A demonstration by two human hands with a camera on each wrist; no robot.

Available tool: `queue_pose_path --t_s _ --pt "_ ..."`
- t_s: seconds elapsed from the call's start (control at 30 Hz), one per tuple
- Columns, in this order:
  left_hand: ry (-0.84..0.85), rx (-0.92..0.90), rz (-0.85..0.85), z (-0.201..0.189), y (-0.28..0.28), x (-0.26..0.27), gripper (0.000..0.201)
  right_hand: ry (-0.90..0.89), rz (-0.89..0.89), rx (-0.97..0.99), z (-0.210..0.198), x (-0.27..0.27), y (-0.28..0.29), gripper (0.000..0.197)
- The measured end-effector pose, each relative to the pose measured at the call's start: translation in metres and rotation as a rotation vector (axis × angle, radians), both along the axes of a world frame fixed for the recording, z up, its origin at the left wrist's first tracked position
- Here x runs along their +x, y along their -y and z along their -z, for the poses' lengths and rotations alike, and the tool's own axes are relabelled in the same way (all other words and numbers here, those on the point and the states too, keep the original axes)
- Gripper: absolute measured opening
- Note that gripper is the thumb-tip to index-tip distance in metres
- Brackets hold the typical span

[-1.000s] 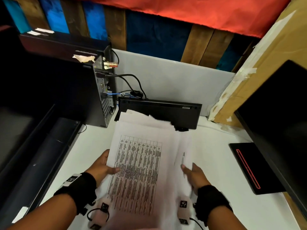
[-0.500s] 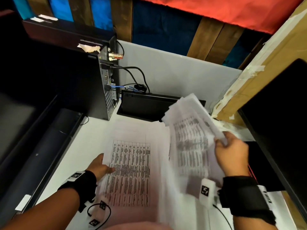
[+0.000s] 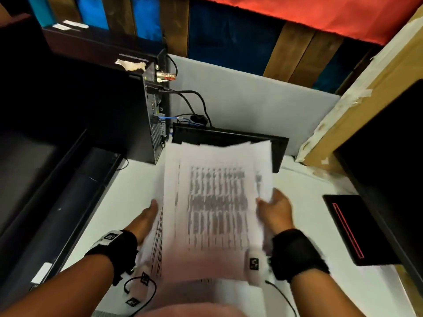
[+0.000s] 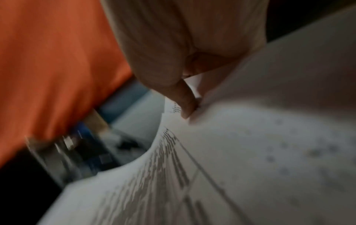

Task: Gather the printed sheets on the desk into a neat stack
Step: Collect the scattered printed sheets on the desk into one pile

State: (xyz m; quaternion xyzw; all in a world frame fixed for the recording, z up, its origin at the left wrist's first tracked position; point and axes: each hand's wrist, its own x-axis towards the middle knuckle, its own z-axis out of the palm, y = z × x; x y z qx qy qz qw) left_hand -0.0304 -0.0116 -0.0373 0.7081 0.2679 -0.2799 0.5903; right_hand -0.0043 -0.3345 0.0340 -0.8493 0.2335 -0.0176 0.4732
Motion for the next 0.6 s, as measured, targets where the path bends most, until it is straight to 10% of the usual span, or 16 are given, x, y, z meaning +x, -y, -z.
queue_pose_path --t_s 0.13,0.33,0.6 --pt "-0.033 -0.102 0.0 -0.004 0.001 -0.001 0.109 -0.35 -0.081 0.01 0.066 -0.014 -0.033 0.051" --pt "0.005 0.059 0.081 0.0 0.009 0.003 0.096 -0.492 -0.16 -0.539 0.081 -0.038 -0.053 0.061" --pt "0.331 0.116 0.084 -0.004 0.027 -0.004 0.064 -0.341 -0.195 -0.167 0.082 -0.039 -0.04 0.091"
